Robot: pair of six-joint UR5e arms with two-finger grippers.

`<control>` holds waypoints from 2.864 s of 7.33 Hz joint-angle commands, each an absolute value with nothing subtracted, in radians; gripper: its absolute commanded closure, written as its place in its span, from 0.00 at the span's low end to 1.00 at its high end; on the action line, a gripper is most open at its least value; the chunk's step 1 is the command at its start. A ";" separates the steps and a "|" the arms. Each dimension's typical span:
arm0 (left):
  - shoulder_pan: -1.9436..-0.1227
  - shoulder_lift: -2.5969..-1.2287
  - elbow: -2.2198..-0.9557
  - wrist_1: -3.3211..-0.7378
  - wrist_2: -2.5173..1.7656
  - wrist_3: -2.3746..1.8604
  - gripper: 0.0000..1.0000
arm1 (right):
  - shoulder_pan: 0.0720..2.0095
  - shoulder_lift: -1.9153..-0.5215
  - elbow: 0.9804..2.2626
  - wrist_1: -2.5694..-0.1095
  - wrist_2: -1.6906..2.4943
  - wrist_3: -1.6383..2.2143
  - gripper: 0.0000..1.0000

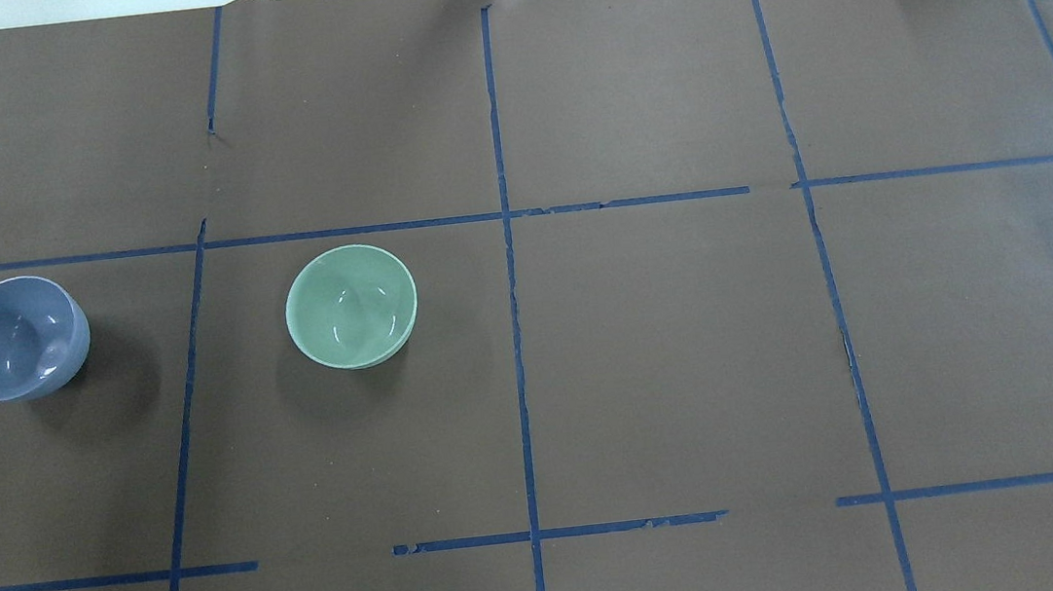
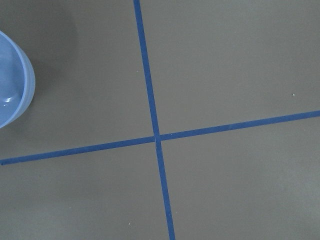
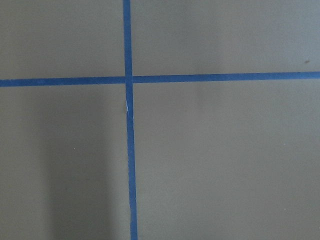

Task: Stack blue bowl on green bowl

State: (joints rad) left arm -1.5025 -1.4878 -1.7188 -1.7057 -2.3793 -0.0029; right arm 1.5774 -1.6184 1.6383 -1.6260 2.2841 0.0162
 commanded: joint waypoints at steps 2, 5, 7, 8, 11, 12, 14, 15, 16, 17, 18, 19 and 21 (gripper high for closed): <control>-1.251 -1.486 -1.677 -2.056 -2.296 -0.501 0.00 | 1.577 -1.618 1.638 -1.626 2.284 0.015 0.00; -1.117 -1.491 -1.595 -2.250 -2.215 -0.742 0.00 | 1.578 -1.618 1.638 -1.626 2.284 0.015 0.00; -1.060 -1.493 -1.595 -2.278 -2.166 -0.796 0.17 | 1.577 -1.618 1.638 -1.626 2.284 0.015 0.00; -1.057 -1.493 -1.595 -2.278 -2.168 -0.798 0.64 | 1.578 -1.618 1.638 -1.626 2.284 0.015 0.00; -1.057 -1.491 -1.605 -2.266 -2.178 -0.795 1.00 | 1.578 -1.618 1.638 -1.626 2.284 0.015 0.00; -1.058 -1.491 -1.614 -2.267 -2.177 -0.799 1.00 | 1.577 -1.618 1.638 -1.626 2.284 0.015 0.00; -1.065 -1.486 -1.653 -2.260 -2.175 -0.799 1.00 | 1.578 -1.618 1.638 -1.626 2.284 0.017 0.00; -1.068 -1.494 -1.727 -2.170 -2.175 -0.799 1.00 | 1.577 -1.618 1.638 -1.626 2.284 0.015 0.00; -1.068 -1.496 -1.837 -2.046 -2.175 -0.807 1.00 | 1.577 -1.618 1.638 -1.626 2.284 0.015 0.00; -1.066 -1.523 -1.923 -1.948 -2.175 -0.880 1.00 | 1.577 -1.618 1.638 -1.626 2.284 0.015 0.00; -1.063 -1.598 -1.942 -1.892 -2.174 -1.007 1.00 | 1.578 -1.618 1.638 -1.626 2.284 0.015 0.00; -1.019 -1.686 -1.950 -1.856 -2.172 -1.146 1.00 | 1.577 -1.618 1.638 -1.626 2.284 0.017 0.00; -0.861 -1.843 -1.954 -1.778 -2.152 -1.389 1.00 | 1.577 -1.618 1.638 -1.626 2.284 0.015 0.00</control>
State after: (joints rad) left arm -0.9454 -1.7463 -1.9500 -1.8283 -2.1641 -1.2406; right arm 1.5772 -1.6178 1.6383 -1.6260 2.2841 0.0164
